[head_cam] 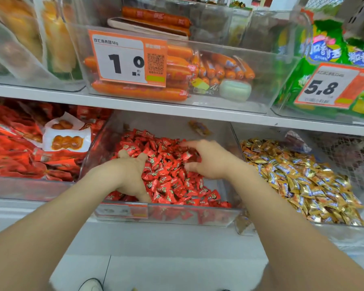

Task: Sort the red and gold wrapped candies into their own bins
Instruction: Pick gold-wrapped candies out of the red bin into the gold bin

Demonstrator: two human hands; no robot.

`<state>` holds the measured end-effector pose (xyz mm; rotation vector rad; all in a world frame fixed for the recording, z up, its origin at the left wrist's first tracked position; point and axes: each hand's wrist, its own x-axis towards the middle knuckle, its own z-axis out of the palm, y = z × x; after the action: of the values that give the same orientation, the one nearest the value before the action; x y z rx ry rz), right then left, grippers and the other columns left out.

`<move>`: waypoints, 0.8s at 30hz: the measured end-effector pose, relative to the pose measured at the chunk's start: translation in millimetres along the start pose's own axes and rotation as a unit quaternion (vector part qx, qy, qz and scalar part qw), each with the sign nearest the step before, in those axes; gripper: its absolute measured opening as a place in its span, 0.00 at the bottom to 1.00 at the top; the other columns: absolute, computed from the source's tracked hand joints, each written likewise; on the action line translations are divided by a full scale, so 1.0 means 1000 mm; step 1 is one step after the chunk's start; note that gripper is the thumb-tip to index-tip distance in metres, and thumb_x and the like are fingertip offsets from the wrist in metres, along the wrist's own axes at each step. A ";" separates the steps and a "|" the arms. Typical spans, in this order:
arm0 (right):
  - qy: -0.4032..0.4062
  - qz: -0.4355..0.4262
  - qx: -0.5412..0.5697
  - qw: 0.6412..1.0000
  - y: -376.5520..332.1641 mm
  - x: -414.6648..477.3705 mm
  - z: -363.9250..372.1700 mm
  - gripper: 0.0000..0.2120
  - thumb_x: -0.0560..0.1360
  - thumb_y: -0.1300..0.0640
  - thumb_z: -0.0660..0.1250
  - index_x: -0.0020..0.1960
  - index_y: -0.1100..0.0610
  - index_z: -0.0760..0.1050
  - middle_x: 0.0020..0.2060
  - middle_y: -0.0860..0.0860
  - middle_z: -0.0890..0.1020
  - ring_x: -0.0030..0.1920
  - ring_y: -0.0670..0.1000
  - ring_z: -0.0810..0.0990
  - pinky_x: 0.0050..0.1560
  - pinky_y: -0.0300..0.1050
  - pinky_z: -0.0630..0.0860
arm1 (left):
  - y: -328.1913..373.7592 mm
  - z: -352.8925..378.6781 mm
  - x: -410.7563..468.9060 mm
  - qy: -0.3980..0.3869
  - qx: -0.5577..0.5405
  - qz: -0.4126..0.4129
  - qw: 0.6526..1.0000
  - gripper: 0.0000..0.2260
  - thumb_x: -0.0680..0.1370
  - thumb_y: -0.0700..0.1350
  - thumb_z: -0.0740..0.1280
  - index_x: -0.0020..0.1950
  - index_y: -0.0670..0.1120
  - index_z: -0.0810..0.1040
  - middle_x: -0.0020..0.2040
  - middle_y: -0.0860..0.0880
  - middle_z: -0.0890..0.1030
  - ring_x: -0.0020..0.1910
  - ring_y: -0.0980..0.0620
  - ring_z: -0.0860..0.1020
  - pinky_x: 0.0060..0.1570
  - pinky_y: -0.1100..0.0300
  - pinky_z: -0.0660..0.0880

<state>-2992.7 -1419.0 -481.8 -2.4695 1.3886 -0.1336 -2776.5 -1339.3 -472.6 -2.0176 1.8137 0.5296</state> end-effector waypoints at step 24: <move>0.057 0.042 -0.034 0.997 0.000 -0.031 0.002 0.22 0.67 0.42 0.81 0.58 0.44 0.80 0.50 0.48 0.82 0.55 0.55 0.81 0.58 0.51 0.79 | -0.017 0.009 0.023 0.249 -0.062 0.144 0.956 0.25 0.69 0.54 0.81 0.59 0.60 0.72 0.56 0.55 0.71 0.56 0.49 0.76 0.55 0.47 0.78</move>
<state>-3008.9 -1392.1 -481.9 -2.4893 1.5655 -0.2163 -2757.5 -1352.6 -491.2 -2.1160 2.4527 0.2211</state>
